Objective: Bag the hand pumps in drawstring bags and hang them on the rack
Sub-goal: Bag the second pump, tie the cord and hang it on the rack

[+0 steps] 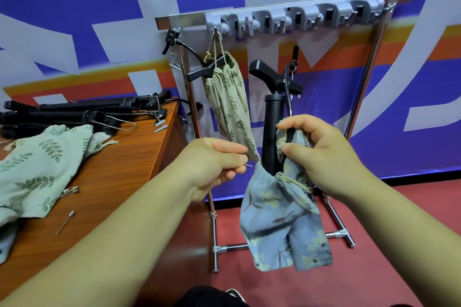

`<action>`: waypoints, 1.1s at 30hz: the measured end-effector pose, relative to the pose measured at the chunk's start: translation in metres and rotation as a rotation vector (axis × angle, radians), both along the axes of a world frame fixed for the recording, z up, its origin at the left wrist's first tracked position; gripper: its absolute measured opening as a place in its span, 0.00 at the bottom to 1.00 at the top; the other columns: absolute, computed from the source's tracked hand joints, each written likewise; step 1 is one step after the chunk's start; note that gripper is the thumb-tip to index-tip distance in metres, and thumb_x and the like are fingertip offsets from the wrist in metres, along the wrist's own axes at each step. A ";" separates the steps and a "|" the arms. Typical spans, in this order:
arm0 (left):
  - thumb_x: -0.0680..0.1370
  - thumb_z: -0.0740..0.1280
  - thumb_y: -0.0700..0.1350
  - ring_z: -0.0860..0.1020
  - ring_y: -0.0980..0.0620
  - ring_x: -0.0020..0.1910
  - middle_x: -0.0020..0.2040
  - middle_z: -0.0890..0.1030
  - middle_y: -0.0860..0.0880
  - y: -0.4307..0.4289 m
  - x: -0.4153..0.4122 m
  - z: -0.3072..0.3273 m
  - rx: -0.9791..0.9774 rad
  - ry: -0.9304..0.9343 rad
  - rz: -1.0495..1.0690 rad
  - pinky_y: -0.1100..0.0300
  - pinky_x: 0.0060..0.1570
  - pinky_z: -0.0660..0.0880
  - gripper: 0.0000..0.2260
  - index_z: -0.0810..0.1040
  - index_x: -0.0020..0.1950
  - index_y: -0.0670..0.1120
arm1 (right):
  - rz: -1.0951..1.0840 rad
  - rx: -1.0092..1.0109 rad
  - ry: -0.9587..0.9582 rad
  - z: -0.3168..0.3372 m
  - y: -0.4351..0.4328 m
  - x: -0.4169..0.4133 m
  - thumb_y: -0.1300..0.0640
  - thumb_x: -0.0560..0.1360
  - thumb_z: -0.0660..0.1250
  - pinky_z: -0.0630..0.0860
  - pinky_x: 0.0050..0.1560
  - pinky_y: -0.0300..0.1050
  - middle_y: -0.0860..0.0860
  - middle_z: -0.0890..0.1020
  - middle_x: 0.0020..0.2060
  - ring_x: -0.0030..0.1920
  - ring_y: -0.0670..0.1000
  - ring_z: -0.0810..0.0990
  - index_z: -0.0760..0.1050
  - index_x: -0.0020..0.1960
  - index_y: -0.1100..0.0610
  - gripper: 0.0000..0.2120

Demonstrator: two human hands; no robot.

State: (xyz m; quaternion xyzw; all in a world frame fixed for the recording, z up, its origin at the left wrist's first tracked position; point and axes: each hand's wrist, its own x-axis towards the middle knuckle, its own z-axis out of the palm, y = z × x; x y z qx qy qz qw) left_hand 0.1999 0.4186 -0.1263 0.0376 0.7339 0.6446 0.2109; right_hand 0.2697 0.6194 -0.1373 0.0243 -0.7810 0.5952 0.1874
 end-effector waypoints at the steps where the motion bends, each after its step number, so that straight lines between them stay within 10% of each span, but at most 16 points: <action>1: 0.75 0.73 0.34 0.81 0.56 0.32 0.35 0.85 0.47 0.000 0.000 0.000 -0.024 0.063 -0.003 0.68 0.27 0.72 0.08 0.84 0.52 0.43 | 0.003 0.005 0.002 0.000 0.000 0.000 0.68 0.74 0.70 0.77 0.41 0.48 0.53 0.82 0.40 0.37 0.49 0.77 0.80 0.52 0.46 0.17; 6: 0.73 0.75 0.37 0.79 0.56 0.32 0.35 0.85 0.51 0.005 0.005 0.002 -0.022 0.267 -0.009 0.66 0.30 0.72 0.09 0.85 0.51 0.48 | 0.035 0.027 0.023 0.003 -0.002 0.002 0.68 0.74 0.70 0.78 0.43 0.58 0.59 0.82 0.44 0.38 0.58 0.77 0.80 0.53 0.46 0.18; 10: 0.76 0.72 0.34 0.83 0.51 0.40 0.42 0.87 0.43 0.006 0.009 0.001 -0.047 0.380 -0.114 0.63 0.43 0.80 0.10 0.84 0.51 0.48 | 0.043 0.032 0.035 0.004 -0.003 0.003 0.68 0.74 0.70 0.74 0.37 0.47 0.57 0.82 0.43 0.35 0.52 0.74 0.79 0.53 0.47 0.17; 17: 0.77 0.70 0.32 0.84 0.62 0.50 0.46 0.87 0.57 0.006 0.018 0.002 -0.194 0.621 -0.281 0.68 0.54 0.78 0.19 0.81 0.55 0.58 | 0.041 0.062 0.066 0.004 0.001 0.001 0.67 0.74 0.71 0.76 0.52 0.50 0.50 0.82 0.49 0.50 0.57 0.80 0.79 0.52 0.44 0.18; 33: 0.71 0.78 0.34 0.83 0.49 0.39 0.39 0.84 0.47 0.009 0.009 -0.012 -0.098 0.702 -0.177 0.59 0.44 0.80 0.10 0.81 0.45 0.45 | 0.070 0.053 0.098 0.006 -0.003 0.003 0.68 0.73 0.71 0.77 0.53 0.48 0.50 0.83 0.51 0.52 0.57 0.80 0.80 0.52 0.43 0.19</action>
